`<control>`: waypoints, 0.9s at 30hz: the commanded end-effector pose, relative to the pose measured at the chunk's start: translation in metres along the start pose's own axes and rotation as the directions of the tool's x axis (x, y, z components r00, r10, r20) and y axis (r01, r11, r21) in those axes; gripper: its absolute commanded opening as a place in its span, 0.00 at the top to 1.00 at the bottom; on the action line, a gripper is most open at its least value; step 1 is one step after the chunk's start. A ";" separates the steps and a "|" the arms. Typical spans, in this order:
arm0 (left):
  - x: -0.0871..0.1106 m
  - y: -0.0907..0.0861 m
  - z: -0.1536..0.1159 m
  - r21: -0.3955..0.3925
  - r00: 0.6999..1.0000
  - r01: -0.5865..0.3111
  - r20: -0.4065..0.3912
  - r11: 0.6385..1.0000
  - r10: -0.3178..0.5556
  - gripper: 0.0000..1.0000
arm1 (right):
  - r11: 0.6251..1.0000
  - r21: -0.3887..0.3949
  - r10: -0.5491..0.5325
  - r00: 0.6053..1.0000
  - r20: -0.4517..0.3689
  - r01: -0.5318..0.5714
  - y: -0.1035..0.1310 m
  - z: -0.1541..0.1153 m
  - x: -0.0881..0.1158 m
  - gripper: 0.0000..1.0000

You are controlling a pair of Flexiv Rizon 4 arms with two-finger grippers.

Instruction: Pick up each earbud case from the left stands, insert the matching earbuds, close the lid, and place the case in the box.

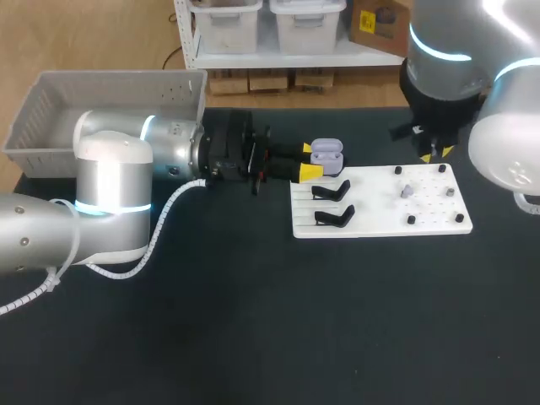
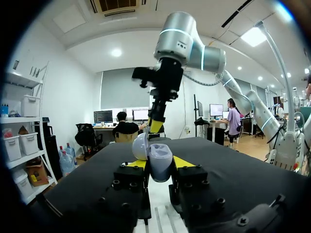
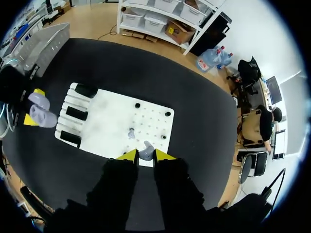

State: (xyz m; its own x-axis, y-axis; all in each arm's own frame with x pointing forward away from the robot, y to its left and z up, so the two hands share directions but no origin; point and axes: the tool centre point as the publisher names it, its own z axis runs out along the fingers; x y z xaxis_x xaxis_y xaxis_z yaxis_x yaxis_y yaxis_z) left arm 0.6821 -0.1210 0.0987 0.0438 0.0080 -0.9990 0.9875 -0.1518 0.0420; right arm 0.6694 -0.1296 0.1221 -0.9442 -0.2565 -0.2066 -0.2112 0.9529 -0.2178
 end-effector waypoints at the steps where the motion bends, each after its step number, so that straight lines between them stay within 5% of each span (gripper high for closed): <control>1: 0.001 0.000 0.000 -0.002 1.000 -0.003 0.002 1.000 0.003 1.00 | 1.000 0.000 0.002 1.000 0.007 -0.002 -0.001 -0.007 0.004 1.00; 12: 0.001 0.000 0.000 -0.002 1.000 -0.003 0.002 1.000 0.003 1.00 | 1.000 0.000 0.002 1.000 0.007 -0.002 -0.001 -0.007 0.004 1.00; 21: 0.001 0.000 0.000 -0.002 1.000 -0.003 0.002 1.000 0.003 1.00 | 0.985 -0.074 0.147 0.985 -0.091 -0.154 0.065 -0.019 0.013 1.00; 27: 0.002 -0.007 0.002 0.007 1.000 -0.004 0.008 1.000 0.004 1.00 | 0.974 -0.076 0.204 0.973 -0.106 -0.213 0.088 -0.037 0.016 1.00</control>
State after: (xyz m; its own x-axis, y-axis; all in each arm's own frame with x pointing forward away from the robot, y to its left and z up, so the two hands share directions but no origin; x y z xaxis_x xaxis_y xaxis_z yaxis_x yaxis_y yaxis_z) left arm 0.6780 -0.1222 0.0985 0.0446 0.0036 -0.9990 0.9859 -0.1617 0.0434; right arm 0.6271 -0.0544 0.1277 -0.9868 -0.0405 -0.1570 -0.0292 0.9968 -0.0738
